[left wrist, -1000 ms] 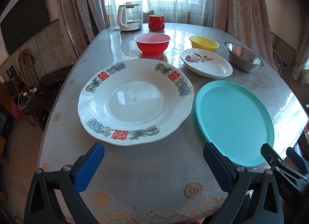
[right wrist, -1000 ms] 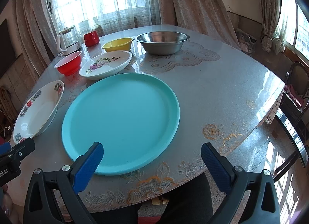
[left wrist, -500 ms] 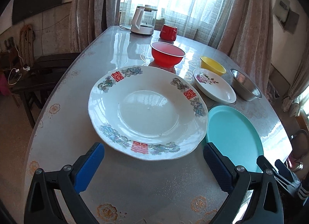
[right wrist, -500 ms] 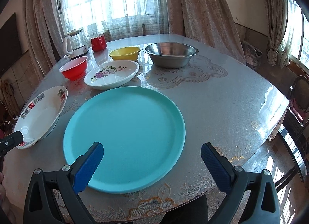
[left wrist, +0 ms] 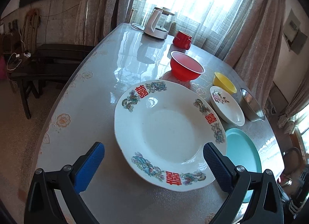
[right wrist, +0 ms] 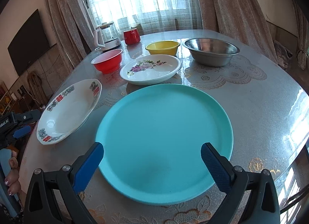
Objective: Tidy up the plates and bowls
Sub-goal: 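Move both tools to the large white plate and close right gripper on its rim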
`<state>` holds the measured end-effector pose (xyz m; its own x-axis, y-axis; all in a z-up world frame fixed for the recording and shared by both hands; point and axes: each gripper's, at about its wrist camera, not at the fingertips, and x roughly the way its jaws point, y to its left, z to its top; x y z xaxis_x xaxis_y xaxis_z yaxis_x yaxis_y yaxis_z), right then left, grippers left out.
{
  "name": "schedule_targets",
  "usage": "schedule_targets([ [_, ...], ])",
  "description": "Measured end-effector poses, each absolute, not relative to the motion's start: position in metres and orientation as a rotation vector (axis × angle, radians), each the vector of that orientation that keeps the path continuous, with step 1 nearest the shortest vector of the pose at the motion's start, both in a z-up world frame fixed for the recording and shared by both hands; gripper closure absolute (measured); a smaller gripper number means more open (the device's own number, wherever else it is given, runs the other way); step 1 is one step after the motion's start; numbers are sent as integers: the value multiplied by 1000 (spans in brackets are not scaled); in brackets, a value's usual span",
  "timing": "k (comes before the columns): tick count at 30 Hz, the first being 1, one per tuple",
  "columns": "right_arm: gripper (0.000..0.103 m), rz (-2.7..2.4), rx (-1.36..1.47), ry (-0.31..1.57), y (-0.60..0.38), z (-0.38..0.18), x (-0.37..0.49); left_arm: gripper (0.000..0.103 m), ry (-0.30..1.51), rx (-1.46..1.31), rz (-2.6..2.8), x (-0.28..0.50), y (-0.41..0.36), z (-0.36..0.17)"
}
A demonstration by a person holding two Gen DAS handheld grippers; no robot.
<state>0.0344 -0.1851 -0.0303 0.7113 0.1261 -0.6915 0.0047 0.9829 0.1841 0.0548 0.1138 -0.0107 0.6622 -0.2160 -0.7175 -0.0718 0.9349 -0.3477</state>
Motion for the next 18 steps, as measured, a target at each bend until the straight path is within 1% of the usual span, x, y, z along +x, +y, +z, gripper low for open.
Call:
schedule_targets([
  [5, 2, 116, 191, 731, -177, -21, 43, 0, 827, -474, -53, 63, 140, -19],
  [9, 7, 139, 195, 760, -169, -24, 56, 0, 820, -543, -76, 68, 151, -25],
  [15, 9, 166, 198, 771, -159, -26, 65, 0, 741, -431, -92, 68, 144, -22],
  [18, 10, 208, 205, 763, -149, -23, 75, 0, 733, -443, -126, 74, 144, -23],
])
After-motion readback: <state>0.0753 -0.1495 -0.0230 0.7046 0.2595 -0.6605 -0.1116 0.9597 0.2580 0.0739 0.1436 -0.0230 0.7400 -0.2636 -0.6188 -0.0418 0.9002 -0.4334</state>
